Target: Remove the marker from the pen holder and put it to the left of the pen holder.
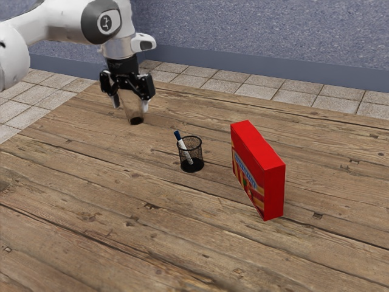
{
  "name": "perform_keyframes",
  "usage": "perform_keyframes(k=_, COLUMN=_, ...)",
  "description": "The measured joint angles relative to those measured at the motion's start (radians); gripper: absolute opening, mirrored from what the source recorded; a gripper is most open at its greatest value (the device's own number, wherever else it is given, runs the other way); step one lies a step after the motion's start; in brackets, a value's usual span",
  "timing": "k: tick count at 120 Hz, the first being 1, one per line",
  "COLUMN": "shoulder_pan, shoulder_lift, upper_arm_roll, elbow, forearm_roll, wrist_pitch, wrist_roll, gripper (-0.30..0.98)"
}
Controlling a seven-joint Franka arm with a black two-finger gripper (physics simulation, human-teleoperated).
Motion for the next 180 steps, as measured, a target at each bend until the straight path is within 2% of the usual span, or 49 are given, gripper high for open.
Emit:
perform_keyframes(k=8, shoulder_pan=0.005, shoulder_lift=0.082, upper_arm_roll=0.022, elbow=0.046, forearm_roll=-0.020, wrist_pitch=0.015, wrist_roll=-0.009, gripper=0.69)
perform_keyframes(k=21, shoulder_pan=0.006, shoulder_lift=0.205, upper_arm_roll=0.067, elbow=0.140, forearm_roll=-0.168, wrist_pitch=0.016, wrist_roll=-0.029, gripper=0.69)
perform_keyframes(k=31, shoulder_pan=0.007, shoulder_lift=0.304, upper_arm_roll=0.088, elbow=0.180, forearm_roll=-0.209, wrist_pitch=0.032, wrist_roll=-0.039, gripper=0.69)
perform_keyframes(k=48, shoulder_pan=0.029, shoulder_lift=0.402, upper_arm_roll=0.078, elbow=0.243, forearm_roll=-0.197, wrist_pitch=0.062, wrist_roll=-0.051, gripper=0.69)
perform_keyframes(k=69, shoulder_pan=0.164, shoulder_lift=0.538, upper_arm_roll=-0.090, elbow=0.464, forearm_roll=-0.219, wrist_pitch=0.093, wrist_roll=-0.046, gripper=0.69)
perform_keyframes(k=84, shoulder_pan=0.183, shoulder_lift=0.610, upper_arm_roll=-0.124, elbow=0.555, forearm_roll=-0.220, wrist_pitch=0.110, wrist_roll=-0.041, gripper=0.69)
perform_keyframes(k=132, shoulder_pan=0.185, shoulder_lift=0.683, upper_arm_roll=-0.152, elbow=0.559, forearm_roll=-0.229, wrist_pitch=0.267, wrist_roll=0.001, gripper=0.69)
perform_keyframes(k=180, shoulder_pan=0.184, shoulder_lift=0.701, upper_arm_roll=-0.153, elbow=0.534, forearm_roll=-0.220, wrist_pitch=0.296, wrist_roll=0.029, gripper=0.65)
